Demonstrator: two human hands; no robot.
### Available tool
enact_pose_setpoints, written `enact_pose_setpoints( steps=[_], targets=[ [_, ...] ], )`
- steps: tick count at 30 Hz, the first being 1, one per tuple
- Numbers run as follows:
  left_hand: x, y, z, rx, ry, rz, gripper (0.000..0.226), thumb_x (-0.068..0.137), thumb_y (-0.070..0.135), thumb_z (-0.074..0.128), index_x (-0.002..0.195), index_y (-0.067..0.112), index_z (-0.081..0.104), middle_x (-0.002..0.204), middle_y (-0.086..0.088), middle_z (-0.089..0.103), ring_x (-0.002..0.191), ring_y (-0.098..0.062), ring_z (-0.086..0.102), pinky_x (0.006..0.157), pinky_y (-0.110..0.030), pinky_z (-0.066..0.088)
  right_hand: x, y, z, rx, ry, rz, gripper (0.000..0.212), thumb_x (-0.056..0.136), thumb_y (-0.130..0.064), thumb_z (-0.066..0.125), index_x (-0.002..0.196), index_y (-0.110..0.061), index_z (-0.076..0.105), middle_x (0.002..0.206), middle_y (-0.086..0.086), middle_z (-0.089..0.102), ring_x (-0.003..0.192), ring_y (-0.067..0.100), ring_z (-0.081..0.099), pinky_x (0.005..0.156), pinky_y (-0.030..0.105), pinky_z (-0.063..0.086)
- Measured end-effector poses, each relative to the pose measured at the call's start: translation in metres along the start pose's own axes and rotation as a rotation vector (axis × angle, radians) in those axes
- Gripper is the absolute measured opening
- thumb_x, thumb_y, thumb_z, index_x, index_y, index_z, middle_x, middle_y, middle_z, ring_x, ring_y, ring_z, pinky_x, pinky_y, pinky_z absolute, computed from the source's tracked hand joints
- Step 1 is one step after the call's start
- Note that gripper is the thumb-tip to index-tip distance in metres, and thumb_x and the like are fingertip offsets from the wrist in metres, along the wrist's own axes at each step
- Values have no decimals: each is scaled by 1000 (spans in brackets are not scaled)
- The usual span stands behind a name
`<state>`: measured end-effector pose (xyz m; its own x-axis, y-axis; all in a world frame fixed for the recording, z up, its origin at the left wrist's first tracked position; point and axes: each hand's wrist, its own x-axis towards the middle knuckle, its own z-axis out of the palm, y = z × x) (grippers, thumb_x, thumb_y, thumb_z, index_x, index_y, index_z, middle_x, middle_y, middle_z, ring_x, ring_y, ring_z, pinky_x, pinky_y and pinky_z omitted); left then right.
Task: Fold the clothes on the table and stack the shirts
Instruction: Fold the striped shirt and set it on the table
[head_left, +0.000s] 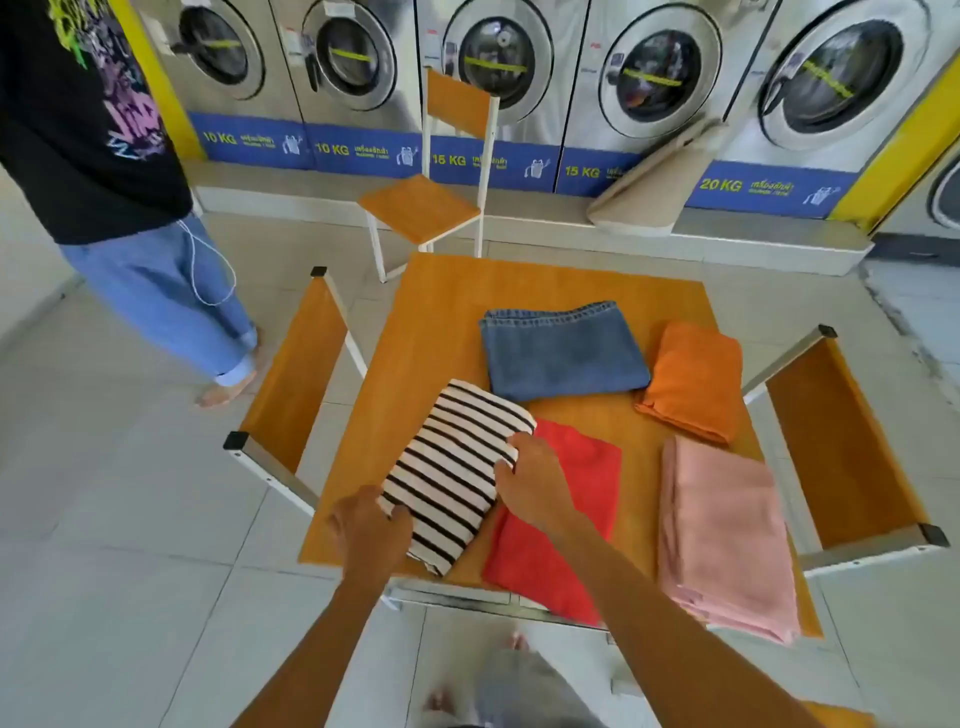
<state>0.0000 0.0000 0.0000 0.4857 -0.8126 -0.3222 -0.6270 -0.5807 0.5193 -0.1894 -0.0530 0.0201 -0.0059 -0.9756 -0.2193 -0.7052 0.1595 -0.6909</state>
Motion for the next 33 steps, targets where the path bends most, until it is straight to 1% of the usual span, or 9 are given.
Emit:
enact_pose_setpoints(
  steps=[5, 14, 19, 21, 23, 25, 27, 29, 33],
  targets=[
    [-4, -5, 14, -256, -46, -244, 55, 92, 35, 57, 136, 8, 37, 140, -19, 37, 124, -35, 42, 101, -47, 42, 40, -5, -8, -76, -33, -12, 59, 89, -22, 61, 140, -2, 41, 139, 16, 47, 129, 33, 43, 108, 45, 38],
    [9, 22, 38, -491, 210, -551, 73, 85, 43, 67, 140, 12, 31, 142, -13, 32, 129, -36, 39, 104, -54, 41, 92, 14, 2, -111, -96, 77, 57, 91, -36, 58, 135, -5, 41, 137, 18, 45, 128, 36, 40, 104, 49, 40],
    [3, 21, 51, -594, 265, -655, 85, 81, 37, 73, 145, 15, 22, 149, -10, 26, 133, -36, 38, 107, -54, 37, 113, 27, -7, -191, -203, 79, 58, 88, -56, 54, 115, -5, 58, 116, 13, 63, 112, 33, 57, 94, 48, 50],
    [3, 19, 52, -637, 275, -708, 83, 79, 37, 75, 143, 13, 26, 145, -11, 31, 131, -36, 41, 107, -54, 38, 116, 29, -10, -232, -269, 65, 61, 85, -66, 49, 97, -9, 66, 100, 10, 69, 100, 30, 64, 87, 45, 53],
    [5, 17, 52, -674, 259, -729, 79, 80, 40, 73, 141, 13, 31, 143, -13, 40, 128, -36, 45, 105, -52, 40, 116, 29, -10, -254, -324, 53, 63, 82, -73, 46, 91, -14, 66, 99, 7, 71, 97, 28, 65, 81, 39, 52],
    [9, 17, 52, -705, 194, -702, 81, 81, 45, 70, 145, 17, 29, 146, -10, 43, 131, -34, 45, 106, -50, 39, 117, 26, -8, -274, -358, 40, 68, 80, -76, 44, 108, -18, 67, 113, 7, 70, 107, 29, 63, 83, 37, 48],
    [15, 19, 52, -717, 117, -671, 85, 81, 50, 68, 148, 19, 25, 150, -8, 40, 134, -32, 42, 108, -49, 36, 120, 22, -4, -276, -383, 36, 79, 79, -78, 45, 128, -19, 60, 129, 7, 63, 120, 30, 57, 95, 41, 47],
    [21, 21, 52, -719, 65, -671, 82, 83, 48, 66, 148, 16, 28, 149, -9, 41, 134, -31, 43, 108, -45, 36, 122, 16, 0, -216, -417, 59, 81, 77, -76, 50, 136, -20, 53, 136, 6, 59, 125, 29, 53, 101, 44, 45],
    [32, 19, 47, -691, 2, -683, 75, 86, 45, 62, 147, 17, 29, 148, -10, 43, 132, -32, 45, 107, -46, 36, 129, 6, 6, -18, -489, 195, 72, 74, -62, 66, 126, -15, 50, 116, -1, 60, 100, 19, 57, 81, 34, 47]
  ],
)
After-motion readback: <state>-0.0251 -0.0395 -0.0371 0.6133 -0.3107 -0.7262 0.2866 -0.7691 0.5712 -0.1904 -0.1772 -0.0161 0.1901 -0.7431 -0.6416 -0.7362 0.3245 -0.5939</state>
